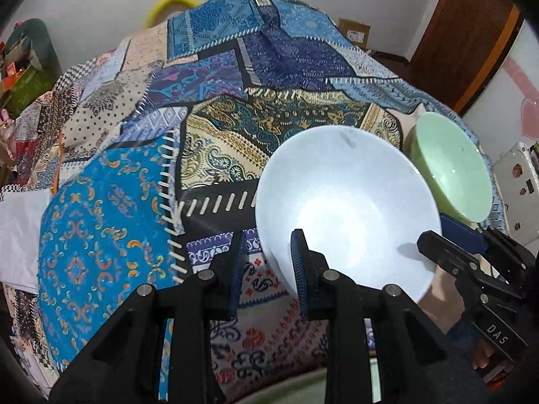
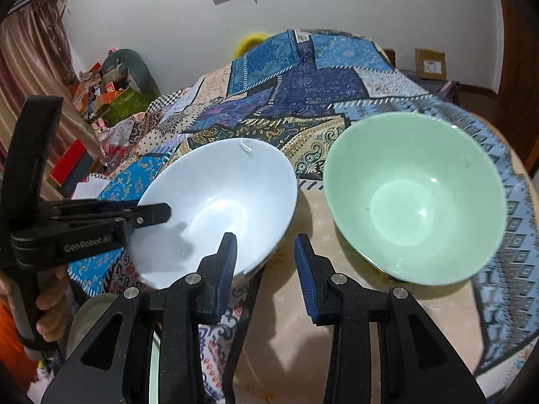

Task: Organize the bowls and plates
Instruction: 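Lift the white dotted bowl with both tools off the bed, then carry the white dotted bowl with both tools over the pale pink bowl, then lower the white dotted bowl into the pale pink bowl and open both tools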

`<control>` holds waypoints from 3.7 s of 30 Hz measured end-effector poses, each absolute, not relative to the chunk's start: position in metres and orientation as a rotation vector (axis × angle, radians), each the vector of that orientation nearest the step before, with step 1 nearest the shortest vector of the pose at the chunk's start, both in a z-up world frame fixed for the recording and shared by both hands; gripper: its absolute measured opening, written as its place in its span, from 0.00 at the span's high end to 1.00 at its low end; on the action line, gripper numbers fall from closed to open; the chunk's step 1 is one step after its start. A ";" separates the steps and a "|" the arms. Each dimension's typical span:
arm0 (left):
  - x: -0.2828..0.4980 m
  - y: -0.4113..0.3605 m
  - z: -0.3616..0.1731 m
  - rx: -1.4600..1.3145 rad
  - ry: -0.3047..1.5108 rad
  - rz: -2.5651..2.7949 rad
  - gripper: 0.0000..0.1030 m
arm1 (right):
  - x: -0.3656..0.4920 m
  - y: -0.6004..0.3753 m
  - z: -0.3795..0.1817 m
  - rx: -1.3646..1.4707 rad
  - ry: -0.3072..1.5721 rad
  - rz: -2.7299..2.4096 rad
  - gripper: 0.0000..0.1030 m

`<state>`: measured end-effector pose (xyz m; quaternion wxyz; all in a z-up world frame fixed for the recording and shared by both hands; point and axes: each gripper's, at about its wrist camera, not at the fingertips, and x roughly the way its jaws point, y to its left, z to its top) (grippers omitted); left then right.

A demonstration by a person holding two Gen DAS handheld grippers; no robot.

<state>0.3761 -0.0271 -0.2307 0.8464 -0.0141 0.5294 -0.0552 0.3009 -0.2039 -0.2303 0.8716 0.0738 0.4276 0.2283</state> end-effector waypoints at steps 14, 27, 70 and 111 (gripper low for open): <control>0.390 -0.039 -0.250 0.000 1.136 -0.136 0.78 | 0.311 -0.195 -0.235 0.170 0.902 0.477 0.74; 0.355 -0.039 -0.215 0.008 1.084 -0.127 0.78 | 0.288 -0.190 -0.198 0.149 0.841 0.489 0.74; 0.137 0.106 -0.141 -0.118 0.983 0.069 0.78 | 0.156 -0.054 -0.149 0.019 0.786 0.756 0.74; 0.124 0.164 -0.231 -0.182 1.146 0.101 0.79 | 0.155 0.000 -0.214 -0.065 0.994 0.791 0.71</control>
